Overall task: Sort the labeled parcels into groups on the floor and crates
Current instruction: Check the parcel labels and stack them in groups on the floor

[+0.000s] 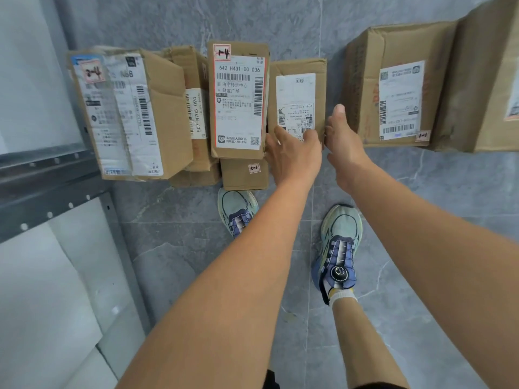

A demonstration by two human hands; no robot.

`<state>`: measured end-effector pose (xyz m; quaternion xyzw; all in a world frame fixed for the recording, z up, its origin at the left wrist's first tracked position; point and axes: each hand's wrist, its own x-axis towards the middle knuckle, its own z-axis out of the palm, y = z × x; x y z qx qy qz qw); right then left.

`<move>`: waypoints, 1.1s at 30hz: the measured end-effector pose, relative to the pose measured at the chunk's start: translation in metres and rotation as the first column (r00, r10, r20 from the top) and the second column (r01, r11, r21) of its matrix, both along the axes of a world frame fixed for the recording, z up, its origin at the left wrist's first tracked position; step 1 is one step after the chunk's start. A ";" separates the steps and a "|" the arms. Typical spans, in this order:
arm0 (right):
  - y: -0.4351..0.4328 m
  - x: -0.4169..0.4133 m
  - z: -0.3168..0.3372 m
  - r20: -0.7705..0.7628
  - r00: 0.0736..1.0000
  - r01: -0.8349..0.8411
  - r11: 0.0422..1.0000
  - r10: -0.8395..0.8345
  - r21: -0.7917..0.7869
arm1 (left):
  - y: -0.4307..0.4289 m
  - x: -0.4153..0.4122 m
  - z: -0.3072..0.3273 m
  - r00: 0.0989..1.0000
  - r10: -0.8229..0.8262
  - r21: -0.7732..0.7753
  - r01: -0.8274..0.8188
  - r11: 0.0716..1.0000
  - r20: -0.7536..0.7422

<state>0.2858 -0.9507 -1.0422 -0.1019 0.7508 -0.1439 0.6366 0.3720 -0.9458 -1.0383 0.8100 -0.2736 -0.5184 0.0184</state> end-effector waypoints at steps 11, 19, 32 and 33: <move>0.000 0.000 -0.013 0.008 1.000 -0.010 1.000 0.010 0.016 | 0.009 0.004 -0.004 0.998 -0.057 -0.064 0.058 0.996 0.022; 0.003 -0.004 -0.011 -0.033 0.999 -0.022 1.000 0.023 0.012 | 0.006 0.004 -0.004 1.000 -0.017 0.004 0.017 1.000 0.008; -0.016 -0.017 -0.046 0.062 0.997 0.056 0.998 -0.054 -0.030 | -0.028 0.011 -0.007 0.956 0.222 0.079 -0.210 0.974 -0.191; -0.016 -0.018 -0.048 0.070 0.995 0.072 0.997 -0.069 -0.035 | -0.031 0.011 -0.004 0.951 0.233 0.081 -0.221 0.972 -0.204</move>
